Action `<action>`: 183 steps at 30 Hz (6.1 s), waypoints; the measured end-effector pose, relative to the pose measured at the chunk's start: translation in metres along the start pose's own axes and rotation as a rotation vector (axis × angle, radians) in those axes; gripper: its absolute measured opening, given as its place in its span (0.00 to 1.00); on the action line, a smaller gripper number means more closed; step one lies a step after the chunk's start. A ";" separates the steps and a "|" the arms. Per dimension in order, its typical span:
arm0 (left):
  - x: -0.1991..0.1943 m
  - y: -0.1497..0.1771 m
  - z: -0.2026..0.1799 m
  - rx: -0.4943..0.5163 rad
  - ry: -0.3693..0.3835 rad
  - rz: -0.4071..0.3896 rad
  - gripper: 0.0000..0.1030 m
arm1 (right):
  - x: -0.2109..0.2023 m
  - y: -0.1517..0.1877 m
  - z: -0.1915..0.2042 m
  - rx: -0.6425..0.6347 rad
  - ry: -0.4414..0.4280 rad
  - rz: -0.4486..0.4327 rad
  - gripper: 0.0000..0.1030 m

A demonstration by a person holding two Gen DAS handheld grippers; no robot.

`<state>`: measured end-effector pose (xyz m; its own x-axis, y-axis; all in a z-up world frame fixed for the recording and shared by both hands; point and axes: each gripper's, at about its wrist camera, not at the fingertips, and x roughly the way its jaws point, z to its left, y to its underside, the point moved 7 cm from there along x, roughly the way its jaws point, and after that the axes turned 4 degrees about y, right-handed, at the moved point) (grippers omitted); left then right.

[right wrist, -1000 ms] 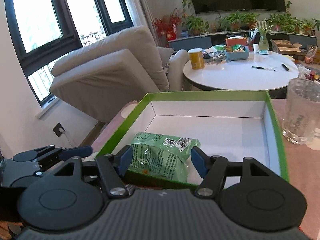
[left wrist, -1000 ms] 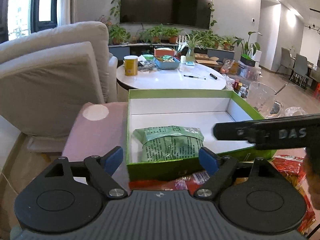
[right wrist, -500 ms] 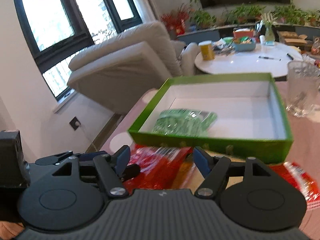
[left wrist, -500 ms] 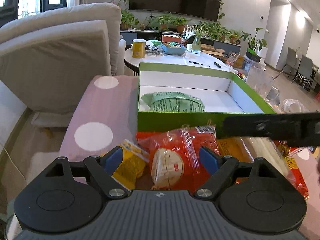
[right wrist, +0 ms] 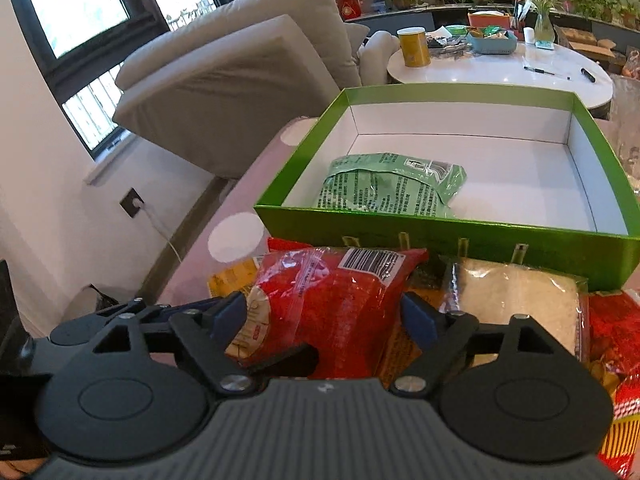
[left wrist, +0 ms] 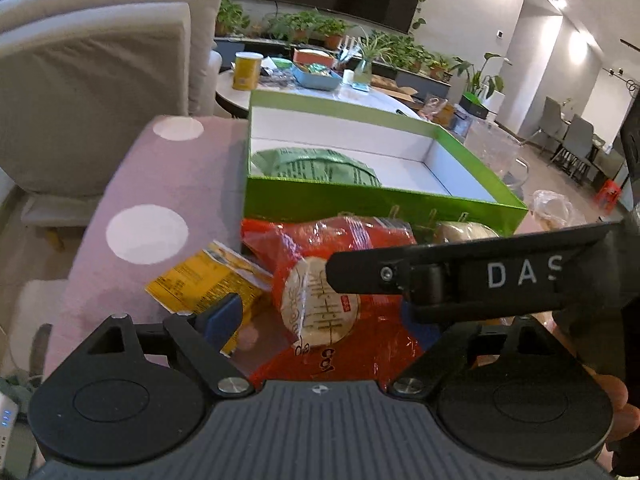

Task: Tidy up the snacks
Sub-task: 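Lower the right gripper onto the red bread bag and grasp it, then carry the red bread bag into the box and open the right gripper, then grasp the wrapped sliced loaf with the right gripper and lift it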

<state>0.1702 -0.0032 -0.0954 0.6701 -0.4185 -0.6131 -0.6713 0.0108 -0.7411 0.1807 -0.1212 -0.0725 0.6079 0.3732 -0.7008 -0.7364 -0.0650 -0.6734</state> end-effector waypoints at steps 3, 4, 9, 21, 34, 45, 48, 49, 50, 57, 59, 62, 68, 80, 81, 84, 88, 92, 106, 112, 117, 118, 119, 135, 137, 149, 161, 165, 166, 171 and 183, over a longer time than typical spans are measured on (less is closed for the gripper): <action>0.005 0.000 0.002 -0.010 0.025 0.007 0.83 | 0.004 0.000 0.000 -0.004 0.007 0.007 0.60; 0.007 0.000 0.002 -0.012 0.035 0.010 0.83 | 0.005 -0.001 0.000 -0.005 0.011 0.007 0.60; 0.011 0.002 0.000 -0.015 0.056 0.019 0.84 | 0.015 -0.004 0.000 -0.039 0.039 0.013 0.60; 0.017 0.004 -0.004 -0.020 0.116 0.033 0.74 | 0.026 -0.007 -0.010 -0.042 0.049 0.038 0.63; -0.008 -0.003 -0.014 0.013 0.061 -0.017 0.60 | 0.005 -0.008 0.007 -0.093 -0.036 -0.041 0.54; -0.063 -0.035 -0.053 0.141 0.012 -0.175 0.59 | -0.062 -0.033 0.021 -0.111 -0.074 -0.237 0.53; -0.068 -0.046 -0.062 0.161 0.006 -0.197 0.59 | -0.071 -0.045 0.020 -0.115 -0.080 -0.262 0.53; -0.068 -0.050 -0.065 0.163 0.008 -0.200 0.59 | -0.074 -0.050 0.018 -0.115 -0.081 -0.269 0.53; -0.068 -0.055 -0.067 0.164 0.012 -0.203 0.59 | -0.075 -0.053 0.017 -0.114 -0.080 -0.275 0.53; -0.056 -0.079 -0.075 0.193 0.008 -0.207 0.60 | -0.074 -0.075 0.008 -0.132 -0.061 -0.305 0.53; -0.049 -0.084 -0.073 0.190 0.009 -0.202 0.59 | -0.070 -0.082 0.004 -0.129 -0.061 -0.306 0.53; -0.040 -0.096 -0.069 0.192 0.018 -0.199 0.59 | -0.064 -0.091 -0.003 -0.117 -0.062 -0.305 0.53; -0.012 -0.117 -0.058 0.180 0.016 -0.193 0.59 | -0.046 -0.109 -0.016 -0.103 -0.063 -0.304 0.53; 0.040 -0.140 -0.029 0.166 -0.036 -0.158 0.59 | 0.010 -0.134 -0.039 -0.045 -0.087 -0.259 0.53; 0.043 -0.141 -0.027 0.162 -0.040 -0.156 0.59 | 0.014 -0.134 -0.039 -0.044 -0.087 -0.255 0.53; 0.052 -0.140 -0.021 0.152 -0.053 -0.141 0.59 | 0.023 -0.134 -0.040 -0.046 -0.081 -0.240 0.53; 0.063 -0.138 -0.015 0.147 -0.059 -0.123 0.59 | 0.033 -0.132 -0.041 -0.039 -0.072 -0.224 0.53; 0.070 -0.137 -0.009 0.137 -0.073 -0.125 0.61 | 0.045 -0.131 -0.043 -0.044 -0.037 -0.206 0.53; 0.027 -0.121 0.013 0.060 -0.171 -0.178 0.80 | -0.014 -0.118 -0.059 -0.019 0.041 -0.318 0.57; 0.003 -0.117 0.007 0.035 -0.167 -0.200 0.80 | -0.043 -0.107 -0.057 -0.045 0.076 -0.381 0.57; -0.019 -0.107 -0.014 0.063 -0.147 -0.218 0.83 | -0.064 -0.094 -0.057 -0.044 0.063 -0.378 0.57; -0.022 -0.104 -0.020 0.069 -0.142 -0.220 0.83 | -0.068 -0.090 -0.059 -0.037 0.066 -0.374 0.57; -0.025 -0.100 -0.024 0.072 -0.137 -0.221 0.83 | -0.071 -0.085 -0.059 -0.026 0.069 -0.369 0.57; -0.029 -0.023 -0.097 0.134 -0.004 -0.100 0.83 | -0.091 0.004 -0.109 0.203 0.105 -0.256 0.57; -0.026 -0.018 -0.103 0.147 0.005 -0.084 0.83 | -0.091 0.010 -0.112 0.215 0.108 -0.247 0.56; 0.003 -0.001 -0.132 0.160 0.087 0.023 0.73 | -0.086 0.024 -0.116 0.249 0.003 -0.226 0.56; 0.020 0.006 -0.146 0.171 0.120 0.071 0.75 | -0.077 0.025 -0.117 0.252 -0.018 -0.198 0.56; 0.017 0.007 -0.147 0.188 0.118 0.072 0.75 | -0.082 0.028 -0.122 0.272 -0.042 -0.193 0.56; 0.017 0.007 -0.145 0.188 0.121 0.074 0.75 | -0.083 0.030 -0.125 0.281 -0.044 -0.190 0.56; 0.013 0.007 -0.138 0.176 0.126 0.074 0.75 | -0.084 0.032 -0.132 0.305 -0.034 -0.178 0.56; 0.016 0.007 -0.140 0.184 0.153 0.074 0.76 | -0.078 0.023 -0.115 0.280 0.001 -0.141 0.56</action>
<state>0.1323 -0.1366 -0.0719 0.5557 -0.5432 -0.6294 -0.6384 0.2063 -0.7416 0.1501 -0.2579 -0.0604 0.7104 0.3592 -0.6053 -0.6975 0.2447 -0.6735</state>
